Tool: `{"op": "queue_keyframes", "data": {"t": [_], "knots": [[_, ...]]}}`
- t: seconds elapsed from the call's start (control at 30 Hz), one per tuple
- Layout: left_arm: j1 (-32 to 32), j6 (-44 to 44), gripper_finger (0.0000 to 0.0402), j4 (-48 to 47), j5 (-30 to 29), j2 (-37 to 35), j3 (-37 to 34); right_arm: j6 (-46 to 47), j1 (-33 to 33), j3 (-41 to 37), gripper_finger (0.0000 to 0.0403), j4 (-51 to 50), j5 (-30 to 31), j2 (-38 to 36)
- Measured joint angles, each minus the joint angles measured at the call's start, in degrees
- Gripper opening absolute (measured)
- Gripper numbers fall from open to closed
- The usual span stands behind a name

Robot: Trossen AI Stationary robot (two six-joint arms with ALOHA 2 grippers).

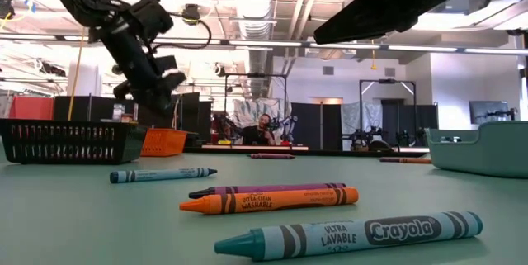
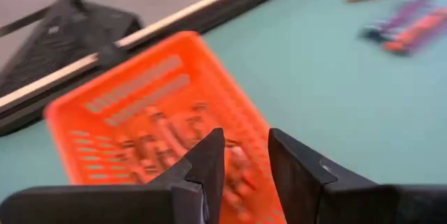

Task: Sort crayons
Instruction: Put the orange crayon into the orange bin

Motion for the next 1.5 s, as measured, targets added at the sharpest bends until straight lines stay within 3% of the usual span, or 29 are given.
{"op": "queue_keyframes", "data": {"t": [0.23,0.33,0.43,0.7,0.93,1.07,1.23,1.33,1.5], "knots": [[-9.2,0.0,0.01,-2.1,11.1,-9.5,0.0,0.0,0.0,0.0,0.0054,0.2,0.0,0.0],[-16.6,-1.3,0.01,-4.8,19.3,-13.5,0.0,0.0,0.0,0.0,0.0054,0.6,0.0,0.0],[-26.5,-6.8,0.01,-7.4,22.9,-15.6,0.0,0.0,0.0,0.0,0.0054,0.6,0.0,0.0],[-58.0,-24.0,0.01,-8.5,14.1,-13.6,0.0,-0.2,-0.1,0.0,0.0054,2.3,0.0,0.0],[-77.8,-40.3,0.01,-8.3,8.2,-7.6,0.0,-0.2,-0.3,0.0,0.0054,3.1,0.0,0.0],[-82.8,-51.6,0.01,-9.2,8.6,-3.2,0.1,-0.2,-0.9,0.0,0.0054,3.4,0.0,0.0],[-84.3,-61.7,0.01,-21.0,16.1,3.0,3.8,-0.2,-1.0,0.0,0.0054,3.6,0.0,0.0],[-84.3,-62.4,0.01,-26.7,19.6,6.0,6.0,-0.2,-0.9,0.0,0.0054,3.6,0.0,0.0],[-84.3,-59.4,0.01,-27.3,21.1,8.2,8.6,-0.2,-0.9,0.0,0.0054,3.5,0.0,0.0]]}}
